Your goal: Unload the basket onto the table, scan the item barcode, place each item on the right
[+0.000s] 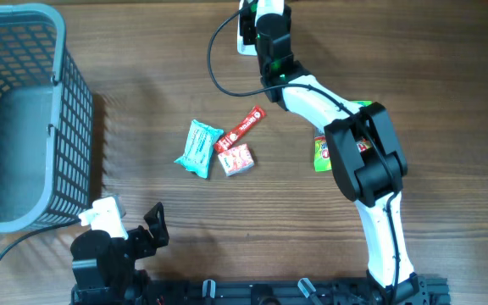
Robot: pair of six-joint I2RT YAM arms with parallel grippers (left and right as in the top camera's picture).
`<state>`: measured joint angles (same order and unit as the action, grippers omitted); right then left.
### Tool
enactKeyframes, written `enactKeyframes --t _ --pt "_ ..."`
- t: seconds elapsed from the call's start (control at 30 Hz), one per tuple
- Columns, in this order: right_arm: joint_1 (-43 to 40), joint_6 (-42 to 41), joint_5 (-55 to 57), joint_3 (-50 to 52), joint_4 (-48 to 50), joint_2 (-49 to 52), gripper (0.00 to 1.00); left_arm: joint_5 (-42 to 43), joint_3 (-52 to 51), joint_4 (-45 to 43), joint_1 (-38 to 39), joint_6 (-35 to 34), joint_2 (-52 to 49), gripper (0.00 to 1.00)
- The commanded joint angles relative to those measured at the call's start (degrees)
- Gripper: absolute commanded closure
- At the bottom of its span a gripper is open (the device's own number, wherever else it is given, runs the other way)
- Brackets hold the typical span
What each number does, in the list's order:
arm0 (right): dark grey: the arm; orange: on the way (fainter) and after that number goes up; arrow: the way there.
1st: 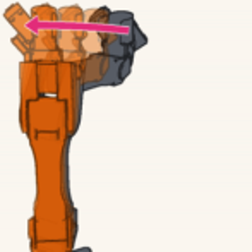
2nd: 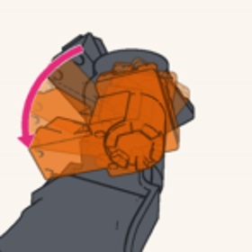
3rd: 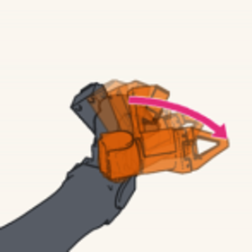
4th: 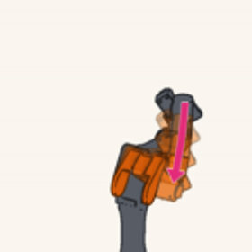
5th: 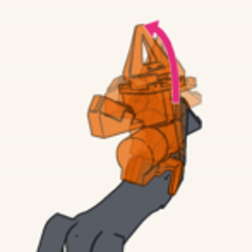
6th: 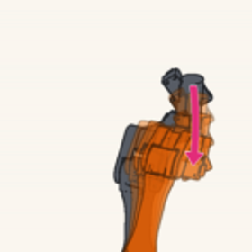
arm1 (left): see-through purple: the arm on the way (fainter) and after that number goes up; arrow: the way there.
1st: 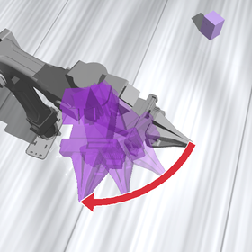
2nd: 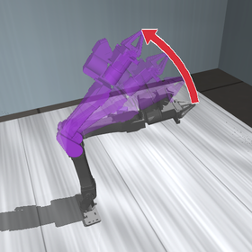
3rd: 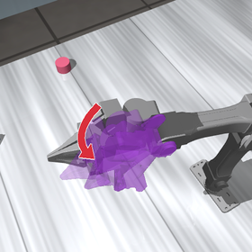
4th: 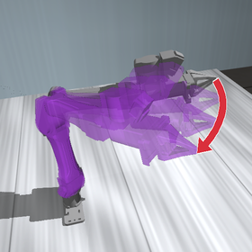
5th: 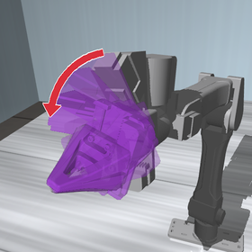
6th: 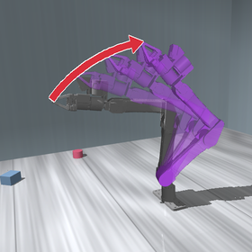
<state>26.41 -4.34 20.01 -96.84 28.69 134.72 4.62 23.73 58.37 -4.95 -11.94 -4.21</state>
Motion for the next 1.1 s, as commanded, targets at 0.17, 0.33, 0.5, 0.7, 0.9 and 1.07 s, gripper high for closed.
enactKeyframes --t 0.17,0.33,0.5,0.7,0.9,1.07 --pt "-0.28 1.44 1.29 -0.7 -6.86 -7.67 0.48 0.87 -0.22 -0.02 -0.26 -0.52 0.42 0.0" --pt "-3.37 6.05 5.4 -0.7 -18.16 -17.77 0.49 0.87 -0.22 -0.02 -0.26 -0.52 0.42 0.0" --pt "-12.9 6.21 15.37 -0.7 -36.89 -23.37 0.49 0.9 -0.22 -0.02 -0.26 -0.52 0.42 0.0" --pt "-31.06 -1.11 7.87 -0.7 -55.17 -23.28 0.48 0.87 -0.22 -0.02 -0.26 -0.52 0.42 0.0" --pt "-49.83 -6.75 -9.77 -0.61 -61.26 -21.53 0.47 0.87 -0.22 -0.02 -0.26 -0.52 0.42 0.0" --pt "-61.92 -8.31 -11.34 -0.52 -63.54 -15.15 0.46 0.87 -0.22 -0.02 -0.26 -0.52 0.42 0.0"
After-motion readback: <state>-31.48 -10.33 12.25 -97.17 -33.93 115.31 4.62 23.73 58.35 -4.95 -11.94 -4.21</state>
